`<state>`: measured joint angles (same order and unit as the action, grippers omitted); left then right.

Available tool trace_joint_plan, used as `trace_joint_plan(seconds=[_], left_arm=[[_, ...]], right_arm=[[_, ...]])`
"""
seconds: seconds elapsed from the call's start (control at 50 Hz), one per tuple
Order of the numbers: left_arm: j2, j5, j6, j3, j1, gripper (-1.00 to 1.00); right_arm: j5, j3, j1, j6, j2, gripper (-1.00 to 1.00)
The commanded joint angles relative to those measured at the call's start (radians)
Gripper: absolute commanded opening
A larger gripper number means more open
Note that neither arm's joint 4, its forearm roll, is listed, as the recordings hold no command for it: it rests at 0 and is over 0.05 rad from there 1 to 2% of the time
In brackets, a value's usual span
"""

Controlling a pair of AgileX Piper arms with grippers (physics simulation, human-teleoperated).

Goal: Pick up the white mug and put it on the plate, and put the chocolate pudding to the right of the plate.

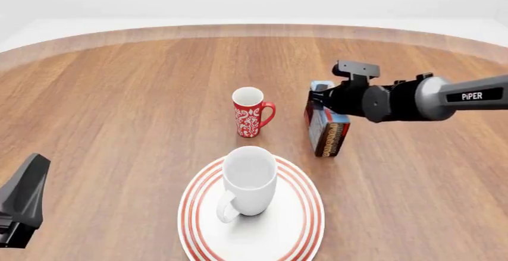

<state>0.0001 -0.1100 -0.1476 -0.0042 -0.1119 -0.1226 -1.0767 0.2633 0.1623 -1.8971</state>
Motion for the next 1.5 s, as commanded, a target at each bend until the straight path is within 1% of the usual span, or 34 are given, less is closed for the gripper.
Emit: trace_joint_plan(seconds=[0.02,0.36,0.86,1.5], left_arm=[[0.0,0.0,0.0,0.0,0.0,1.0],[0.0,0.0,-0.001,0.0,0.0,1.0],[0.0,0.0,0.0,0.0,0.0,1.0],[0.0,0.0,0.0,0.0,0.0,1.0]], right_arm=[[0.008,0.039,-0.019,-0.035,-0.018,-1.0],[0.017,0.05,-0.024,-0.043,0.037,-1.0],[0.07,0.089,-0.025,-0.037,0.196,-1.0],[0.116,0.258,-0.059,-0.034,0.435,-1.0]])
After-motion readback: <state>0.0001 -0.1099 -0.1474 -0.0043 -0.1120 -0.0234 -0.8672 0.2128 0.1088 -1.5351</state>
